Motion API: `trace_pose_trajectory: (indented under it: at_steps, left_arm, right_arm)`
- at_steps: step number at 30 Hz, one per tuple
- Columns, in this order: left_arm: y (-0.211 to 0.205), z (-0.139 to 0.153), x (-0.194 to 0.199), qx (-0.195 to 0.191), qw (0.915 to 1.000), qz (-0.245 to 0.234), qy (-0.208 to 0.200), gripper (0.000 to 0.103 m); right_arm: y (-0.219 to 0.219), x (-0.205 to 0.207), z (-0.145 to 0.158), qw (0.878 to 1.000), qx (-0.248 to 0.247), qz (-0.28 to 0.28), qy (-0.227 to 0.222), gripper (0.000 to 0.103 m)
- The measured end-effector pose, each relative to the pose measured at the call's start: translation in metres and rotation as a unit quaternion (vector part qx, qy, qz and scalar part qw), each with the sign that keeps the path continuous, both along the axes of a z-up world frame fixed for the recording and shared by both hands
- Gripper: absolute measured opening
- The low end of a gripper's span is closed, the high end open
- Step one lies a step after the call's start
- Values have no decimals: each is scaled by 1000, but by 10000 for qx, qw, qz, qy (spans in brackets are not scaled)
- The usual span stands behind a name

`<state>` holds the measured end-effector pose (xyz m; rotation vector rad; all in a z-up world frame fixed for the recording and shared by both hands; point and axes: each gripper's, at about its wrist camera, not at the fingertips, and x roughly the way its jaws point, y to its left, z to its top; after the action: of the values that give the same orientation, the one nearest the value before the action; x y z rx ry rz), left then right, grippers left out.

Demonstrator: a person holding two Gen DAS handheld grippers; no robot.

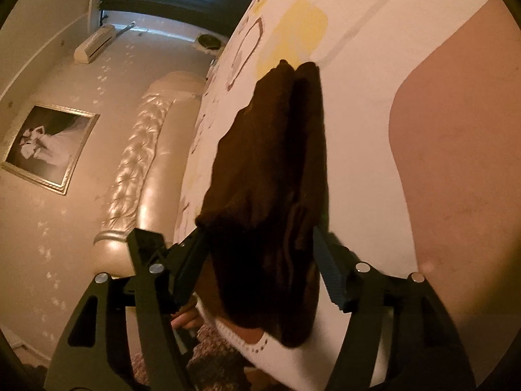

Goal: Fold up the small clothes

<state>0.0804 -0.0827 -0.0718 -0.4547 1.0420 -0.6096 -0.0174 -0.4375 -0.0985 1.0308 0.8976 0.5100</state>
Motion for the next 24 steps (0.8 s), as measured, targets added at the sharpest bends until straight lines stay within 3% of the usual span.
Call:
trace_pose_trajectory:
  at_steps: [4, 8, 10, 16, 20, 21, 22, 24]
  left_arm:
    - [5, -1, -2, -34, 9999, -103, -5, 65]
    - [3, -1, -4, -15, 10000, -71, -12, 66]
    - [2, 0, -5, 60, 9999, -83, -65, 66]
    - [0, 1, 1, 0, 10000, 1, 82, 70]
    - [-6, 3, -7, 211, 9997, -75, -136, 71]
    - [-7, 3, -8, 266, 9994, -103, -192, 71]
    - [-8, 3, -10, 327, 9991, -129, -256, 71]
    - [-10, 2, -15, 475, 9978, -194, -417, 67]
  right_arm:
    - [-11, -14, -5, 9987, 434, 224, 153, 67]
    - [-4, -28, 5, 9990, 98, 408, 145, 67]
    - [-6, -28, 5, 9992, 223, 303, 168, 67]
    - [-14, -4, -6, 9987, 422, -95, 265, 68]
    - [2, 16, -7, 9994, 227, -110, 248, 66]
    - [6, 18, -6, 9997, 47, -64, 237, 54]
    - [13, 19, -5, 9990, -364, 36, 257, 31]
    - [13, 17, -11, 9975, -643, 150, 232, 26]
